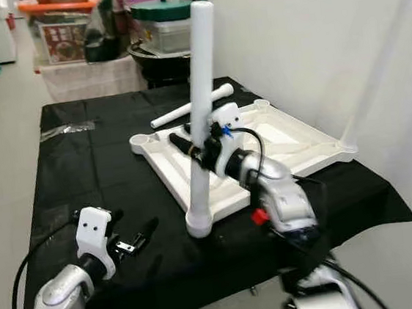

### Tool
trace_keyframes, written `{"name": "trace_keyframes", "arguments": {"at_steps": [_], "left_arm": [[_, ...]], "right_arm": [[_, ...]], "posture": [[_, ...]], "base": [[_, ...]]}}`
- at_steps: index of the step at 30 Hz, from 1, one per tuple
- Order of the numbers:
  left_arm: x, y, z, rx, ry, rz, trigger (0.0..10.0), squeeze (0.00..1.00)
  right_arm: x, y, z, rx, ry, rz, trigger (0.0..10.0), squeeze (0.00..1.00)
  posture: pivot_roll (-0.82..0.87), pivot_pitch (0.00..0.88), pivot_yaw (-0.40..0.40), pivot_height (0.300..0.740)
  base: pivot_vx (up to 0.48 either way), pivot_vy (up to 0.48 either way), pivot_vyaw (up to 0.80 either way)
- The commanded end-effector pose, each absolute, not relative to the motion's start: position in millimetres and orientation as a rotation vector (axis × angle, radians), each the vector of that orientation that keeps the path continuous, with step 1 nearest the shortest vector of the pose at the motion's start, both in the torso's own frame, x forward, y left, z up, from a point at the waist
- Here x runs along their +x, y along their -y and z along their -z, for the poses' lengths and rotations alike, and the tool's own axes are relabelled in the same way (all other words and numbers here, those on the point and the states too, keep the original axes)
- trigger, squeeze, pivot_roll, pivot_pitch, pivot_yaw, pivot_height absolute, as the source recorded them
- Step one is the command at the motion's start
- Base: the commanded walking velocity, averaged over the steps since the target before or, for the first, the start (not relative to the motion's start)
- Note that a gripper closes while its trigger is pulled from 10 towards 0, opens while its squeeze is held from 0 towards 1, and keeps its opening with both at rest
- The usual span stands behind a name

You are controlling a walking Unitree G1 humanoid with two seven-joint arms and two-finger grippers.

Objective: Building children table

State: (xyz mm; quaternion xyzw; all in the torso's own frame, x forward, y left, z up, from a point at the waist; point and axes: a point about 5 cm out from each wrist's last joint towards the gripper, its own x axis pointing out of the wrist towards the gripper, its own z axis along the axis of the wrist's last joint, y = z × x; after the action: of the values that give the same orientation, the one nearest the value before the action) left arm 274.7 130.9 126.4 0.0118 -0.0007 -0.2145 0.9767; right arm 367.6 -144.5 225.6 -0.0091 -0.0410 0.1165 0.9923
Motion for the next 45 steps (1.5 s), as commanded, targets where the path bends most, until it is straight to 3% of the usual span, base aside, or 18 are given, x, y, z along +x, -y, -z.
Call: {"name": "trace_keyframes", "arguments": {"at_steps": [1, 5, 10, 11, 12, 13, 20, 21, 28, 33, 34, 35, 45], "left_arm": [[274.6, -129.0, -121.9, 0.025, -0.018, 0.435, 10.0, 0.00], [274.5, -128.8, -122.0, 0.025, -0.020, 0.438, 10.0, 0.00], [275.4, -130.2, -122.6, 0.026, -0.018, 0.432, 10.0, 0.00], [275.3, -130.2, -122.6, 0.025, -0.018, 0.431, 10.0, 0.00], [275.3, -130.2, -122.6, 0.025, -0.018, 0.431, 10.0, 0.00], [274.9, -129.9, -122.3, 0.024, -0.019, 0.430, 10.0, 0.00], [274.7, -130.6, -121.9, 0.021, -0.020, 0.429, 10.0, 0.00], [275.0, -131.4, -122.1, 0.021, -0.019, 0.426, 10.0, 0.00], [275.0, -131.4, -121.7, 0.025, -0.019, 0.426, 10.0, 0.00], [275.1, -131.5, -121.7, 0.026, -0.019, 0.425, 10.0, 0.00], [275.1, -131.5, -121.7, 0.026, -0.018, 0.424, 10.0, 0.00], [275.0, -131.5, -121.7, 0.026, -0.018, 0.423, 10.0, 0.00], [272.3, -134.2, -120.7, 0.029, -0.026, 0.421, 10.0, 0.00]], "right_arm": [[358.9, 171.6, -192.1, -0.079, -0.053, 0.153, 0.0, 0.00], [342.6, 155.9, -181.8, -0.053, -0.078, 0.243, 0.0, 0.00], [337.5, 140.4, -179.0, -0.035, -0.078, 0.198, 0.0, 0.00], [338.4, 139.8, -182.2, -0.030, -0.065, 0.194, 10.0, 0.59], [338.4, 139.8, -182.2, -0.030, -0.065, 0.194, 10.0, 0.59], [340.3, 139.2, -188.3, -0.003, -0.025, 0.181, 10.0, 1.00], [356.0, 141.0, -211.0, 0.031, 0.079, 0.069, 10.0, 1.00], [359.9, 141.2, -219.0, 0.056, 0.105, -0.015, 10.0, 0.00], [363.8, 152.3, -256.0, 0.052, 0.249, -0.581, 10.0, 0.00], [361.9, 152.1, -255.1, 0.014, 0.242, -0.690, 10.0, 0.00], [362.8, 150.4, -251.7, 0.002, 0.224, -0.728, 2.4, 0.00], [361.9, 146.3, -247.9, -0.013, 0.217, -0.771, 0.0, 0.00], [343.1, 134.6, -235.1, -0.063, 0.202, -0.997, 0.0, 0.00]], "posture": [[0.09, 0.000, -0.084, 0.740], [0.10, 0.000, -0.086, 0.740], [0.10, 0.000, -0.091, 0.740], [0.10, 0.000, -0.090, 0.740], [0.10, 0.000, -0.090, 0.740], [0.10, 0.000, -0.090, 0.740], [0.10, 0.000, -0.092, 0.740], [0.10, 0.000, -0.091, 0.740], [0.10, 0.000, -0.094, 0.740], [0.10, 0.000, -0.098, 0.740], [0.11, 0.000, -0.101, 0.740], [0.11, 0.000, -0.105, 0.740], [0.10, 0.000, -0.095, 0.740]], "base": [[0.000, 0.000, 0.00], [0.000, 0.000, 0.00], [0.000, 0.000, 0.00], [0.000, 0.000, 0.00], [0.000, 0.000, 0.00], [0.000, 0.000, 0.00], [0.000, 0.000, 0.00], [0.000, 0.000, 0.00], [0.000, 0.000, 0.00], [0.000, 0.000, 0.00], [0.000, 0.000, 0.00], [0.000, 0.000, 0.00], [0.000, 0.000, 0.00]]}}
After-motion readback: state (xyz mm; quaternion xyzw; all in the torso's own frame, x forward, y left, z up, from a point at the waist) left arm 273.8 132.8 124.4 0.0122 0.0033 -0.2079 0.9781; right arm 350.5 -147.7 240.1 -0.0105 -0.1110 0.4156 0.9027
